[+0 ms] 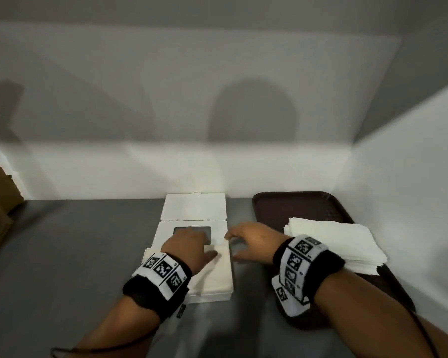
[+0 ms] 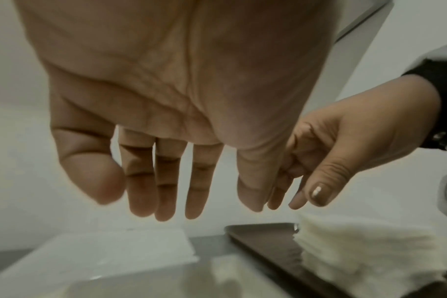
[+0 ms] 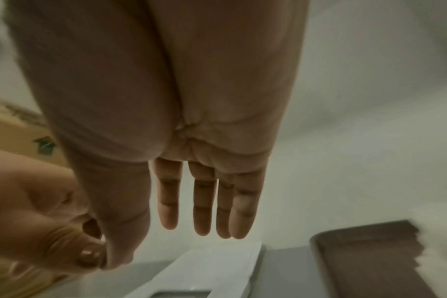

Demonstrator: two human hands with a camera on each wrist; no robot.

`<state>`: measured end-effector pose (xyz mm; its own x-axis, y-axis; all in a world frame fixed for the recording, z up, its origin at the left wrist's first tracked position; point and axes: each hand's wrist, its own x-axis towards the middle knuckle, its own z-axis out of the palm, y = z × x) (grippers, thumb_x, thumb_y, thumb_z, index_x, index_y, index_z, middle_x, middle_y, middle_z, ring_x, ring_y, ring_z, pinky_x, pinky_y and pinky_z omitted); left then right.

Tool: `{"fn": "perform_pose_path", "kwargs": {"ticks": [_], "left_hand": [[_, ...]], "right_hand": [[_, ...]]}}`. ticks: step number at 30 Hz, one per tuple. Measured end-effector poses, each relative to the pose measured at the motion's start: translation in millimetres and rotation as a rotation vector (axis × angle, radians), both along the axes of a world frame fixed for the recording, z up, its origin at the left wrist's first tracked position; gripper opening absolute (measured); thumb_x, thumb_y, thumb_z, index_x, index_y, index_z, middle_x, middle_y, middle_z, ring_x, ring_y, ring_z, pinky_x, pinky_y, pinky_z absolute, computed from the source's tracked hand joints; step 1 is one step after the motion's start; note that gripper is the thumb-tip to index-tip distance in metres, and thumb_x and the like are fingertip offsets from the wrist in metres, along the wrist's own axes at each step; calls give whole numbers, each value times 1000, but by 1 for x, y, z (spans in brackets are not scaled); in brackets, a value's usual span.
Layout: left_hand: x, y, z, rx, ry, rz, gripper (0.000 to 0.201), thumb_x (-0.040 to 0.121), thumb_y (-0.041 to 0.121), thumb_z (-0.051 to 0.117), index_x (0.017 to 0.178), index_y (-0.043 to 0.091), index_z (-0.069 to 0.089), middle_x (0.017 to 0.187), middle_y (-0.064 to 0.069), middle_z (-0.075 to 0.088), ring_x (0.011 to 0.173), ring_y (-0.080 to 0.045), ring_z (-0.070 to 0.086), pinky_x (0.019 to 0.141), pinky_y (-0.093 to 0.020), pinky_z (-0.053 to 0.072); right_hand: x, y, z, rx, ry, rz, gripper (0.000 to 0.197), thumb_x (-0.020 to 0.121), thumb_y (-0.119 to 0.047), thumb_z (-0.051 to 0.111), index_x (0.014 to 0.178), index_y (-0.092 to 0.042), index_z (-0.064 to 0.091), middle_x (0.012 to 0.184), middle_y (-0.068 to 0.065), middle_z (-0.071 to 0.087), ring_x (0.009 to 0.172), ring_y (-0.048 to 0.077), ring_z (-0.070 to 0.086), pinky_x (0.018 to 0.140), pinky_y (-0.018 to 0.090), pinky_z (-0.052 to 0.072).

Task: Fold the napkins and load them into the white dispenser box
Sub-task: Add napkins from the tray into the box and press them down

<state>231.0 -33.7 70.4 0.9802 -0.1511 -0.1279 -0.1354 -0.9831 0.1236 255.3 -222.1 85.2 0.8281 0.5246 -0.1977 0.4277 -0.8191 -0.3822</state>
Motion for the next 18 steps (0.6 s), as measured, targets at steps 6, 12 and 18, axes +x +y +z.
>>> {"fn": "perform_pose_path", "kwargs": {"ticks": [6,12,18], "left_hand": [[28,-98,26,-97,-19,-180,42,87,53,54,109,18,62,116,-10,59,109,-29,56,93,-34,46],[59,-187,12,-167,-64,-303,26,87,43,56,98,20,62,107,-4,61,102,-25,58,83,-32,43],[86,-236,-13,-144,-52,-299,37,91,34,52,125,20,54,134,-2,49,125,-25,43,103,-35,38]], "right_hand": [[10,-112,22,61,-75,-231,35,83,-25,71,117,-16,64,116,1,64,107,17,59,89,23,42],[13,-201,5,79,-94,-439,31,81,-18,71,111,-16,64,115,2,64,102,13,56,86,22,42],[24,-231,-18,-23,-71,-484,49,82,-22,69,129,-23,53,132,1,51,121,20,51,103,37,43]]}}
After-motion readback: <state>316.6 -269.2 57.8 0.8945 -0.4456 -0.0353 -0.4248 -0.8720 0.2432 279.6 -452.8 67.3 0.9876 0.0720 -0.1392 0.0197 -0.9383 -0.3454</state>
